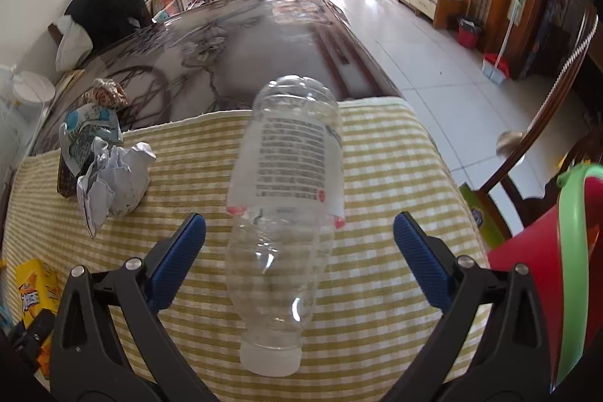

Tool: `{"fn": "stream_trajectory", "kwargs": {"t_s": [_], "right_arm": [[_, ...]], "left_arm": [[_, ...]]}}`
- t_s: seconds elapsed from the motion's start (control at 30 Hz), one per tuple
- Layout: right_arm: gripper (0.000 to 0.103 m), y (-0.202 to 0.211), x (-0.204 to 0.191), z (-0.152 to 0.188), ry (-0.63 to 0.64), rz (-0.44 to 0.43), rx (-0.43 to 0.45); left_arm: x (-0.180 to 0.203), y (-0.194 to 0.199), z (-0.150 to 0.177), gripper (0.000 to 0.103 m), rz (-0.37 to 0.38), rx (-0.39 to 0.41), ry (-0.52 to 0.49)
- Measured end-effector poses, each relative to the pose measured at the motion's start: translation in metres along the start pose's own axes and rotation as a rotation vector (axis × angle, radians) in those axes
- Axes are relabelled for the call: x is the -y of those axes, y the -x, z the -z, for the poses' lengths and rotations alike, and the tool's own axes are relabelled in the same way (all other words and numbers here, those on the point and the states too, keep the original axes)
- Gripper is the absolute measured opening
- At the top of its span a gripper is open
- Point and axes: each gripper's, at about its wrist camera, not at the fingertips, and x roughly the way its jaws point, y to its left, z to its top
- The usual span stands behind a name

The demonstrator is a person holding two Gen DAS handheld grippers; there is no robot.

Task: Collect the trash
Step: 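Grasp the yellow iced-tea carton with the left gripper while the right grasps the plastic bottle, then carry the carton and bottle over the red bin and release both inside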

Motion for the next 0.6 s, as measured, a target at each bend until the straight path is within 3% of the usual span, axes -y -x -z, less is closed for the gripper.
{"fn": "stream_trajectory", "kwargs": {"t_s": [0.23, 0.3, 0.33, 0.37, 0.43, 0.6], "right_arm": [[0.098, -0.002, -0.010, 0.001, 0.058, 0.024, -0.004], [0.090, -0.004, -0.010, 0.002, 0.057, -0.003, -0.025], [0.077, -0.005, -0.012, 0.002, 0.057, -0.015, -0.037], [0.067, -0.005, -0.014, 0.003, 0.059, -0.021, -0.044], [0.059, -0.004, -0.016, 0.003, 0.068, -0.025, -0.044], [0.057, 0.012, -0.015, 0.003, 0.038, -0.126, -0.040]], "left_arm": [[-0.007, -0.007, 0.008, 0.080, -0.044, -0.011, -0.002], [-0.005, -0.009, 0.006, 0.079, -0.048, 0.006, -0.009], [-0.003, -0.011, 0.005, 0.077, -0.048, 0.007, -0.020], [-0.001, -0.011, 0.004, 0.070, -0.051, 0.017, -0.035], [0.001, -0.011, 0.003, 0.068, -0.048, 0.025, -0.046], [0.002, -0.003, 0.005, 0.060, -0.029, 0.041, -0.051]]}}
